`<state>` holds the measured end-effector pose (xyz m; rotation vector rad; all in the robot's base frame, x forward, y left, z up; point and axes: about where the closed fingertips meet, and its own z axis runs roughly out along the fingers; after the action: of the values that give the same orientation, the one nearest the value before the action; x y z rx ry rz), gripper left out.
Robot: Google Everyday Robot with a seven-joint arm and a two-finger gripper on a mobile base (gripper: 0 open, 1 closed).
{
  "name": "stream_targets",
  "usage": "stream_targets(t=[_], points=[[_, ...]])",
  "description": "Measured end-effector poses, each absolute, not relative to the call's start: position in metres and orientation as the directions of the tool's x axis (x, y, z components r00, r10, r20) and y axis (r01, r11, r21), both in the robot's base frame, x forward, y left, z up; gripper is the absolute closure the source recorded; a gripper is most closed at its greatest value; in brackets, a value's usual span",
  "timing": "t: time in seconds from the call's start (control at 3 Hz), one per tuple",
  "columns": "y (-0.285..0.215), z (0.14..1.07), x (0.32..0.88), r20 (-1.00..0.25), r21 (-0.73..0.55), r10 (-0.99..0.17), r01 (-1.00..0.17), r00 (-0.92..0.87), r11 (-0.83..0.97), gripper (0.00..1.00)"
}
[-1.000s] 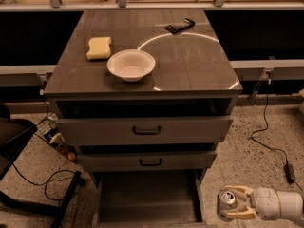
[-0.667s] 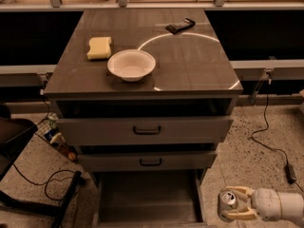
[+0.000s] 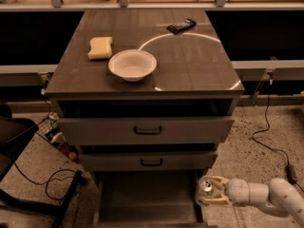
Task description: Place 7up can into bottom drawer
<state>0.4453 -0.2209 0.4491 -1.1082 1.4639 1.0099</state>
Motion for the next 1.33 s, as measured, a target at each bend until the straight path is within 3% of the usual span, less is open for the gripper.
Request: stream_targets(t=[0.67,1.33], points=[[-0.132,0.351,0.484,-0.998,-0.014,-0.069,-0.975,-0.002,0.222,1.0],[-0.114,0.336,0.485,-0.996,-0.007,-0.086,-0.978,-0.011,0.209,1.0]])
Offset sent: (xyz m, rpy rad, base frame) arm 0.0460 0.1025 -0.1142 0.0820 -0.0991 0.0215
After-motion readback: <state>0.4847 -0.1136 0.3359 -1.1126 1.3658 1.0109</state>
